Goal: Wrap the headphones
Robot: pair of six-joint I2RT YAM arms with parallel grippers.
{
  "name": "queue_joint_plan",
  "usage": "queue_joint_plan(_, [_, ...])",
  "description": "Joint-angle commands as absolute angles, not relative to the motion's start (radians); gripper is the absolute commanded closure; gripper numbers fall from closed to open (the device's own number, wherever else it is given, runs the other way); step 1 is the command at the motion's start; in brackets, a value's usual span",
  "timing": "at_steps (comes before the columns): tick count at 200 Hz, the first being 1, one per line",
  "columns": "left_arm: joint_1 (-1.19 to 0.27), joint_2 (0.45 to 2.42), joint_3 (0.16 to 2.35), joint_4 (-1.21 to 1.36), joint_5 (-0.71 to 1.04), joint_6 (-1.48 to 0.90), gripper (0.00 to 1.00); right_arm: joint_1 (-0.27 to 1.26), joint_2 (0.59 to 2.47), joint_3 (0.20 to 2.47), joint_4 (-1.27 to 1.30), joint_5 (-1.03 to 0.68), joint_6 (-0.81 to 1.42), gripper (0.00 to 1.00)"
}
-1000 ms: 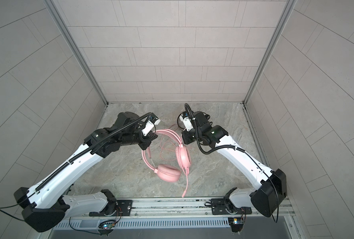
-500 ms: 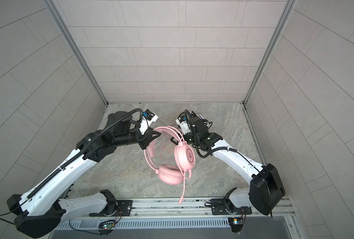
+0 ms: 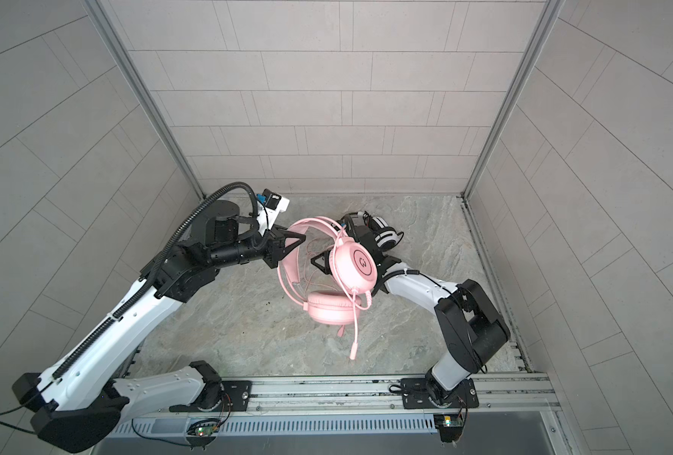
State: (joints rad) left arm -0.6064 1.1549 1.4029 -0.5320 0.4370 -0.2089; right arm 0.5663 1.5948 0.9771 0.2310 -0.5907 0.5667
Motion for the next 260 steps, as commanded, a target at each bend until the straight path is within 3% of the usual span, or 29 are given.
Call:
queue_joint_plan(1, [-0.562,1.149,1.439,-0.432,0.514,-0.327,1.00,0.564,1.628,1.003,0.334,-0.590,0.599,0.46])
queue_joint_plan(108, [-0.457,1.144,1.405,-0.356,0.561,-0.451,1.00,0.524,1.782,1.051,0.631,-0.567,0.709,0.46])
queue_joint_plan(127, [-0.439,1.144,1.401,-0.347,0.562,-0.478,1.00,0.525,1.810,1.044,0.728,-0.574,0.761,0.54])
queue_joint_plan(156, [-0.408,1.143,1.381,-0.305,0.589,-0.523,1.00,0.531,1.837,1.036,0.811,-0.581,0.803,0.81])
queue_joint_plan(175, [-0.390,1.143,1.379,-0.295,0.587,-0.538,1.00,0.536,1.835,1.020,0.825,-0.583,0.808,0.89])
queue_joint_plan(207, [-0.343,1.140,1.376,-0.290,0.536,-0.570,1.00,0.556,1.776,0.958,0.742,-0.576,0.762,0.92])
queue_joint_plan(260, [-0.295,1.148,1.322,-0.234,0.290,-0.666,1.00,0.673,1.517,0.851,0.328,-0.399,0.533,0.92])
